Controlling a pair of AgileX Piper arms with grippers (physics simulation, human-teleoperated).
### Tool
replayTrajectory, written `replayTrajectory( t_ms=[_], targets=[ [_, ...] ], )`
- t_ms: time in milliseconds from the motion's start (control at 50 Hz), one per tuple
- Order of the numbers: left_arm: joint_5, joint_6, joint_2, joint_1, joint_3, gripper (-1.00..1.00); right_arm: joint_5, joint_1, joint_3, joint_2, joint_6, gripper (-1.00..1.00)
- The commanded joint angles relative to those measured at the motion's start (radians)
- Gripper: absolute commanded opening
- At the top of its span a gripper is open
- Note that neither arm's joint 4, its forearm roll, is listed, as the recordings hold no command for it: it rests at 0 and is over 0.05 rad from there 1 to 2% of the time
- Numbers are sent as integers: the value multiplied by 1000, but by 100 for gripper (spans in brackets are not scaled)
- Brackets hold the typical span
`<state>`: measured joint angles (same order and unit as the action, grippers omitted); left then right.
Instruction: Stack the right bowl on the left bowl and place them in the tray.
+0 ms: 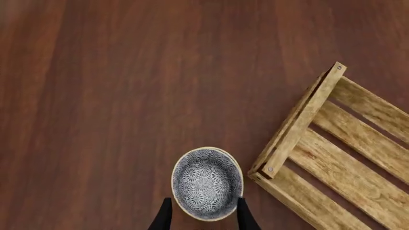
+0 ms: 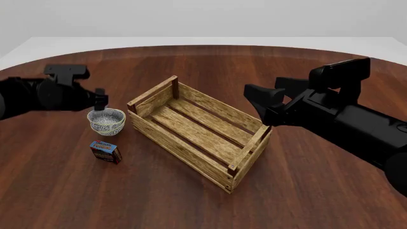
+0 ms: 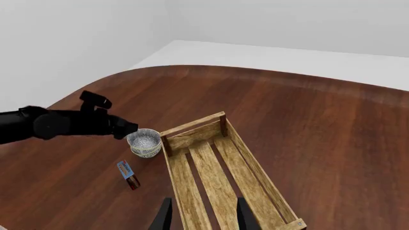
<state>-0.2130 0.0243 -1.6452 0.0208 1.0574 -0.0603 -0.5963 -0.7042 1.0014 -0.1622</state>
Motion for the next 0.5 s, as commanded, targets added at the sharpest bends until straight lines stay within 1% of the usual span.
replayTrajectory(
  t_ms=[20,120,180,220,260,500],
  targets=[
    [14,26,49,-66,-22,100,-3,6,-1,4,2,100],
    [3,29,58,-88,-23,100,0,6,-1,0,2,100],
    [-6,42,67,-103,-21,100,1,7,-1,-2,3,100],
    [-13,28,79,-117,-14,100,1,8,-1,-2,3,100],
    [-19,41,73,-120,-12,100,2,7,-1,-4,3,100],
    [-15,40,55,-155,-17,100,5,7,-3,-3,5,100]
  ],
)
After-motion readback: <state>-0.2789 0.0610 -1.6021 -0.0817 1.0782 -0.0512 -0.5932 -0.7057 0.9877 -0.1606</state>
